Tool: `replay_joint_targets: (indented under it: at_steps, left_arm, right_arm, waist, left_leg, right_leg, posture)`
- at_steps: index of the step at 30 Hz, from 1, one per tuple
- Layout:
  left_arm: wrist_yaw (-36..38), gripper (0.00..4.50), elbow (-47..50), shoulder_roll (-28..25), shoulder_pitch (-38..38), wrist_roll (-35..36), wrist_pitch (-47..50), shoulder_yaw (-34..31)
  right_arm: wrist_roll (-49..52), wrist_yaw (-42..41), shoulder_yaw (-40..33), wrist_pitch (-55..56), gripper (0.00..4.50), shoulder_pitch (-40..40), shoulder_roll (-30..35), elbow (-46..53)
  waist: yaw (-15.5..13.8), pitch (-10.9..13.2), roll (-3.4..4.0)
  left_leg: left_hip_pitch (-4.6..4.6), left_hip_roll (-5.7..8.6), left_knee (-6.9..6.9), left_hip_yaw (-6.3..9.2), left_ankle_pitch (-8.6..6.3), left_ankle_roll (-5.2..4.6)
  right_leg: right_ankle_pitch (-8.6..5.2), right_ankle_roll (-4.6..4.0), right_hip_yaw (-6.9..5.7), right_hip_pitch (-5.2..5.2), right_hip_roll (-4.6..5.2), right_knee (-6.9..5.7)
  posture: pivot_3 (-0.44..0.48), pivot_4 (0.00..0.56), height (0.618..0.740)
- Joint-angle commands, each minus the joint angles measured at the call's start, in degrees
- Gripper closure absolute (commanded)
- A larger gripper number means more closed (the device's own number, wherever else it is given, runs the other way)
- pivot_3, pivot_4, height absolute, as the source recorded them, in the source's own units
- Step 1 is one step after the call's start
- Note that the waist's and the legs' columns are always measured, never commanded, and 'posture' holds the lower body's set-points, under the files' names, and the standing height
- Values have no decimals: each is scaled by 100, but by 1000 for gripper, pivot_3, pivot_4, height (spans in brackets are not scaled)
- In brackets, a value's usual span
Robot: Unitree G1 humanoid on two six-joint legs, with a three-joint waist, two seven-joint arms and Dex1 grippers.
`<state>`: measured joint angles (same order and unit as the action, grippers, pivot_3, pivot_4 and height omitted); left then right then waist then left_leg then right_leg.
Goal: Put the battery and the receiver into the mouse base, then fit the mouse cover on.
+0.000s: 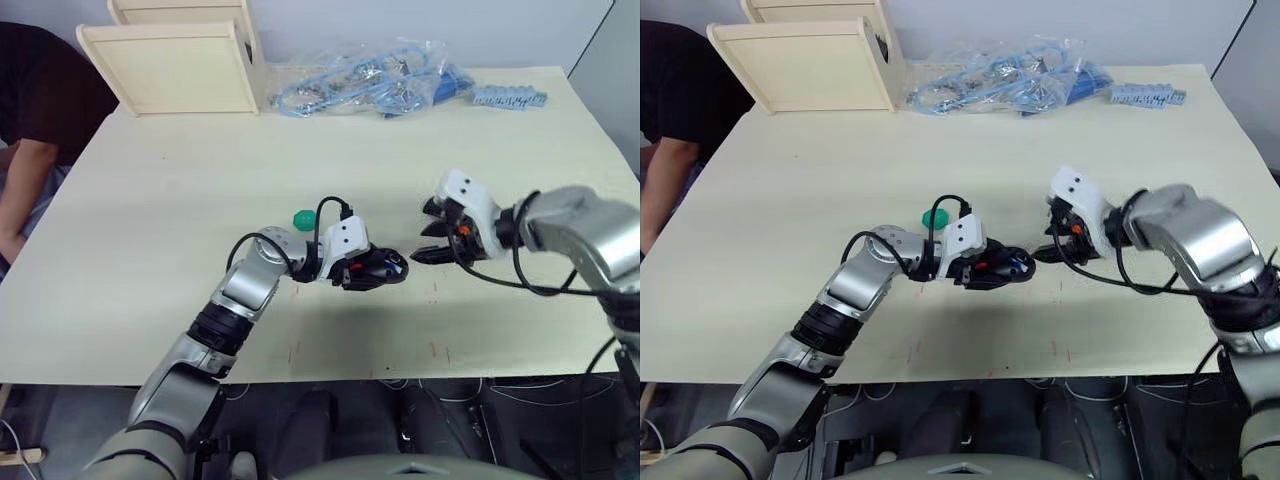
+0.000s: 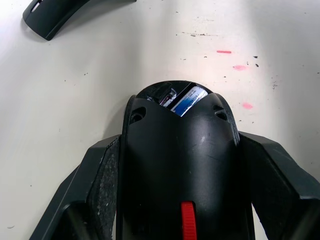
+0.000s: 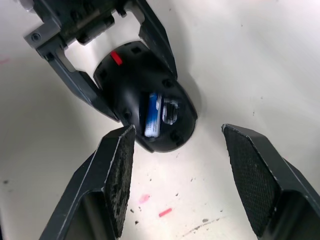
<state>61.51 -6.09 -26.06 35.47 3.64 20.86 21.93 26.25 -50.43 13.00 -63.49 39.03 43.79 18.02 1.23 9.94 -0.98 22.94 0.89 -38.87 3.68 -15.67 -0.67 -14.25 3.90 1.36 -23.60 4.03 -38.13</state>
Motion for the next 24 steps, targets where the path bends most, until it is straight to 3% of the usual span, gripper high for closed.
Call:
replay_joint_targets:
  at_steps: [1,10,14,17,24]
  left_arm:
    - [-5,1508,25,-83,-2,-51,29,-48]
    - [41,1508,20,-144,-7,-24,42,-62]
    - [41,1508,30,-162,-25,-5,58,-57]
    - [52,1508,29,-175,-26,-3,64,-55]
    - [51,1508,34,-188,-34,-3,64,-56]
  right_arm:
    - [116,138,-601,727,1613,-500,-173,491]
    - [-13,461,-780,1906,1613,-1558,-882,404]
    - [-28,560,-666,2181,3063,-1692,-1218,268]
    - [-166,568,-563,2469,4390,-1745,-1398,50]
    - [-393,531,-388,2851,4390,-1730,-1581,-441]
  waist:
    - [-12,-2,-4]
    - [-9,-1,-2]
    - [4,-1,-2]
    - [1,-1,-2]
    - [4,-1,-2]
  left_leg:
    - [-3,0,0,-3,0,0]
    - [-7,-4,1,0,0,0]
    - [-8,-5,1,0,0,1]
    - [-8,-5,1,0,0,1]
    - [-9,-5,1,-1,1,1]
  right_leg:
    - [0,0,3,0,0,-2]
    - [0,-1,0,5,-6,1]
    - [0,-1,1,5,-7,1]
    - [0,-1,1,5,-8,1]
    - [0,-1,1,5,-8,1]
  posture:
    - [0,150,740]
    - [0,150,740]
    - [0,150,740]
    - [0,150,740]
    - [0,150,740]
